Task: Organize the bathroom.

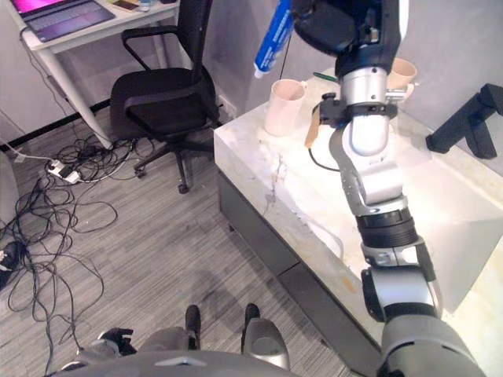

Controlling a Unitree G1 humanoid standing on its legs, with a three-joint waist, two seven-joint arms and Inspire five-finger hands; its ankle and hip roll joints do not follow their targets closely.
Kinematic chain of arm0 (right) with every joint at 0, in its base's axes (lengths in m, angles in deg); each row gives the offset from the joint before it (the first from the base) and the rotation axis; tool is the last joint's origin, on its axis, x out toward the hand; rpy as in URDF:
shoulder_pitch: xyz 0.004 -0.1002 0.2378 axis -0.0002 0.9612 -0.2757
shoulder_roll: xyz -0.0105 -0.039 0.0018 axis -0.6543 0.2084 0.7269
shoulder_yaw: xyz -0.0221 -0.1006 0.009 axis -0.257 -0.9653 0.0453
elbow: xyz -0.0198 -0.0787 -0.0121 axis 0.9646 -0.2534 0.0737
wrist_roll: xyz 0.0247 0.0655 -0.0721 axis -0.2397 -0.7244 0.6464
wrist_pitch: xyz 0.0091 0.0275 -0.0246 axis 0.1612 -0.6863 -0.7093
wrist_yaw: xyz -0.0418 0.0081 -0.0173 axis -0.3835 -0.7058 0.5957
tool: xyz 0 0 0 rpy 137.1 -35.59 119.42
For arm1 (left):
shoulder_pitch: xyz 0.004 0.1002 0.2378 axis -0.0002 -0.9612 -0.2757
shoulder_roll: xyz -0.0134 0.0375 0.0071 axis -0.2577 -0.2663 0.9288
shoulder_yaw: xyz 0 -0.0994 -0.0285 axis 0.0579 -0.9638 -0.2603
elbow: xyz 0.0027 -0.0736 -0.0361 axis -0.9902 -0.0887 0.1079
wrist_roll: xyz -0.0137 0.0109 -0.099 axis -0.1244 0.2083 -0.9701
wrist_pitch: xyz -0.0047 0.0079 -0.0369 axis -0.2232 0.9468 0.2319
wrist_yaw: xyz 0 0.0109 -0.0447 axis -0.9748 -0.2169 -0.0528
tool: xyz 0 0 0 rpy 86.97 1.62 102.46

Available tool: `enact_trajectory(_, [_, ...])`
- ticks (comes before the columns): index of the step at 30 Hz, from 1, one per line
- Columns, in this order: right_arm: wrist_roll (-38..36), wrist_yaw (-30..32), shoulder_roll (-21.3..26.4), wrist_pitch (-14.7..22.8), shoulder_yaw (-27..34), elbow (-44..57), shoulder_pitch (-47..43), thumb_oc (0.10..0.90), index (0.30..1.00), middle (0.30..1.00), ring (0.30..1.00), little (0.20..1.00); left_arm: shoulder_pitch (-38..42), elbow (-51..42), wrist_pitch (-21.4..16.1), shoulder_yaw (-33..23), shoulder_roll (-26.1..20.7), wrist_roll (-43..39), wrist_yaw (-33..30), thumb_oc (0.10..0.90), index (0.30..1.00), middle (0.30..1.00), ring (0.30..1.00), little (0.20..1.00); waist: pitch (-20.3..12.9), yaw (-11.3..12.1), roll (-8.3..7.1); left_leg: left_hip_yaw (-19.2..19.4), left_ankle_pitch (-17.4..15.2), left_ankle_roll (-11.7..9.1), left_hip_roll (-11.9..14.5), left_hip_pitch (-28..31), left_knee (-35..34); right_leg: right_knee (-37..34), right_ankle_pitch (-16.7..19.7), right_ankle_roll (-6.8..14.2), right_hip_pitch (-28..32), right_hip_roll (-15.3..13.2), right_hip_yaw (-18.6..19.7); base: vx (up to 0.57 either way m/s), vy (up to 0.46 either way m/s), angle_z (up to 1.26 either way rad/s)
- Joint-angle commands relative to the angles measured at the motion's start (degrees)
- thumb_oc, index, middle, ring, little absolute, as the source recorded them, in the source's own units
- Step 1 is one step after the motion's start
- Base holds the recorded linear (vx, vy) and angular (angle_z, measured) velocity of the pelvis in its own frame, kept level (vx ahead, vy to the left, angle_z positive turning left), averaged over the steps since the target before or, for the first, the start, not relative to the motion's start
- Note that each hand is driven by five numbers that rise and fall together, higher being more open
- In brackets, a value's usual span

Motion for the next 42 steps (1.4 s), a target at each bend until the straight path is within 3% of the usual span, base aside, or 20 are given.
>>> enact_trajectory(1, [1.68,2.26,0.47,8.52,5.27,5.49,-7.23,0.400,0.300,0.300,0.300,0.300,-0.74,3.10,-2.47,-0.04,-4.78,-0.45,-3.19,0.800,0.900,0.900,0.900,0.900,-3.15,-0.42,-1.54,0.68,-12.01,0.08,0.52,8.25,3.91,-7.58,9.10,3.67,-3.18,3.56,3.40,-0.12,0.048,-0.12])
enact_trajectory(7, [-0.06,3.33,-1.58,9.42,3.49,7.33,-6.58,0.400,0.300,0.300,0.300,0.300,-1.75,5.55,-3.84,-2.70,-4.50,-2.64,-6.05,0.800,0.900,0.900,0.900,0.900,-2.64,0.85,-1.88,1.27,-12.90,1.86,-1.98,8.12,3.34,-9.37,10.28,4.68,-2.99,2.82,3.05,-0.05,0.022,-0.32])
enact_trajectory(12, [-2.09,3.48,-1.18,9.64,3.95,7.86,-5.64,0.400,0.300,0.300,0.300,0.300,-2.76,6.17,-3.58,-4.48,-4.97,-1.39,-6.75,0.800,0.900,0.900,0.900,0.900,-2.65,1.48,-2.08,0.98,-12.95,2.55,-1.82,8.51,3.66,-4.26,9.32,5.27,-3.95,2.61,2.94,0.02,-0.026,-0.22])
enact_trajectory(13, [-2.45,3.19,-1.32,9.94,3.79,7.90,-5.60,0.400,0.300,0.300,0.300,0.300,-2.65,6.46,-2.53,-5.09,-5.28,-1.57,-7.01,0.800,0.900,0.900,0.900,0.900,-3.01,1.63,-2.25,1.50,-12.87,2.45,-1.39,8.27,4.08,-3.80,7.71,4.85,-3.28,2.76,2.49,0.01,-0.056,-0.31])
enact_trajectory(15, [-3.01,3.24,-1.26,10.78,3.10,7.69,-5.90,0.400,0.300,0.300,0.300,0.300,-2.52,6.25,-1.00,-5.22,-5.01,-1.47,-7.05,0.800,0.900,0.900,0.900,0.900,-3.00,1.87,-2.65,1.80,-13.30,2.29,-1.67,8.00,5.26,-5.98,8.06,4.19,-2.20,3.22,2.10,0.10,-0.085,-0.19])
enact_trajectory(19, [-3.24,3.55,-1.27,9.30,3.32,8.24,-6.78,0.400,0.300,0.300,0.300,0.300,-2.52,7.04,-0.81,-4.75,-4.33,-0.15,-6.79,0.800,0.900,0.900,0.900,0.900,-3.85,1.67,-2.65,2.23,-14.12,2.15,-1.38,8.29,6.21,-5.99,6.42,3.22,-0.89,4.36,3.26,0.13,-0.053,-0.27])
enact_trajectory(21, [-2.42,3.79,-0.99,7.48,4.03,8.30,-7.26,0.400,0.300,0.300,0.300,0.300,-2.39,6.76,-0.26,-4.81,-4.10,1.69,-6.46,0.800,0.900,0.900,0.900,0.900,-5.05,0.96,-2.83,3.82,-15.83,1.03,-0.77,8.52,9.43,-5.94,5.10,2.21,0.20,4.40,3.71,0.15,-0.046,0.15])
enact_trajectory(24, [-2.52,4.44,-0.36,5.40,4.52,8.39,-8.13,0.400,0.300,0.300,0.300,0.300,-1.90,6.54,-0.95,-3.23,-3.36,1.15,-6.49,0.800,0.900,0.900,0.900,0.900,-5.34,1.04,-4.03,1.88,-8.68,-3.39,0.20,2.23,29.91,-6.78,5.57,-0.63,2.53,4.96,4.77,0.08,-0.083,0.65])
enact_trajectory(25, [-1.56,3.18,0.17,6.18,5.81,7.74,-7.49,0.400,0.300,0.300,0.300,0.300,-1.74,5.78,-0.58,-2.57,-3.05,0.69,-6.39,0.800,0.900,0.900,0.900,0.900,-4.29,1.91,-4.83,0.88,-6.50,-3.85,0.81,-5.86,39.74,-7.24,5.91,-1.84,4.49,4.52,4.60,0.10,-0.005,0.80])
enact_trajectory(26, [0.01,3.01,-0.86,8.19,5.36,6.15,-7.19,0.400,0.300,0.300,0.300,0.300,-1.25,4.70,1.05,-2.24,-2.62,1.42,-5.76,0.800,0.900,0.900,0.900,0.900,-3.47,2.81,-4.54,0.60,-8.17,-2.77,3.36,-9.10,33.08,-8.46,4.83,-2.03,7.18,4.88,5.54,0.16,0.093,0.63])
enact_trajectory(27, [0.41,3.79,-2.16,8.44,4.46,5.58,-7.81,0.400,0.300,0.300,0.300,0.300,-1.45,4.71,1.02,-2.05,-2.67,1.81,-5.54,0.800,0.900,0.900,0.900,0.900,-3.32,3.05,-3.93,0.09,-8.96,-1.59,4.29,-6.70,21.93,-8.74,3.88,-1.41,8.03,5.32,6.66,0.24,0.141,0.12])
enact_trajectory(29, [1.83,5.48,-3.51,9.38,3.39,4.93,-7.89,0.400,0.300,0.300,0.300,0.300,-1.48,4.50,0.92,-2.19,-3.55,2.32,-4.87,0.800,0.900,0.900,0.900,0.900,-2.81,3.54,-4.55,-2.56,-9.05,-0.76,3.50,-6.20,18.20,-8.02,3.52,-0.64,7.89,4.72,9.12,0.17,0.073,-0.46])
enact_trajectory(30, [1.09,6.25,-3.21,9.81,3.26,5.39,-7.41,0.400,0.300,0.300,0.300,0.300,-1.58,3.70,1.85,-2.26,-3.67,1.67,-5.45,0.800,0.900,0.900,0.900,0.900,-3.70,3.88,-4.16,-3.10,-8.37,-1.22,3.96,-3.27,13.29,-7.47,2.56,0.04,7.89,4.03,7.35,0.11,0.057,-0.69])
enact_trajectory(32, [-0.02,6.86,-2.22,9.65,3.47,5.67,-7.28,0.400,0.300,0.300,0.300,0.300,-1.51,3.12,2.61,-0.91,-4.02,0.98,-6.03,0.800,0.900,0.900,0.900,0.900,-4.07,4.30,-3.83,-4.25,-7.50,-2.00,3.81,-1.45,10.82,-7.12,2.52,0.65,7.60,3.52,6.31,0.08,0.060,-0.29])
enact_trajectory(35, [-2.04,6.08,-0.32,9.53,4.39,5.19,-7.69,0.400,0.300,0.300,0.300,0.300,-2.09,3.04,2.43,-0.32,-4.70,0.16,-7.08,0.800,0.900,0.900,0.900,0.900,-4.73,4.20,-2.80,-2.66,-6.51,-2.46,4.50,2.54,4.93,-7.89,2.53,1.90,7.19,3.01,4.75,0.04,0.058,-0.05])
enact_trajectory(42, [-4.73,6.43,2.02,6.15,5.01,5.50,-8.80,0.400,0.300,0.300,0.300,0.300,-3.09,4.64,2.54,-1.12,-6.14,0.64,-5.88,0.800,0.900,0.900,0.900,0.900,-6.15,3.89,-2.04,-1.62,-5.79,-2.50,4.66,4.81,1.45,-9.71,2.65,2.17,7.64,3.30,4.55,0.05,0.042,0.03])
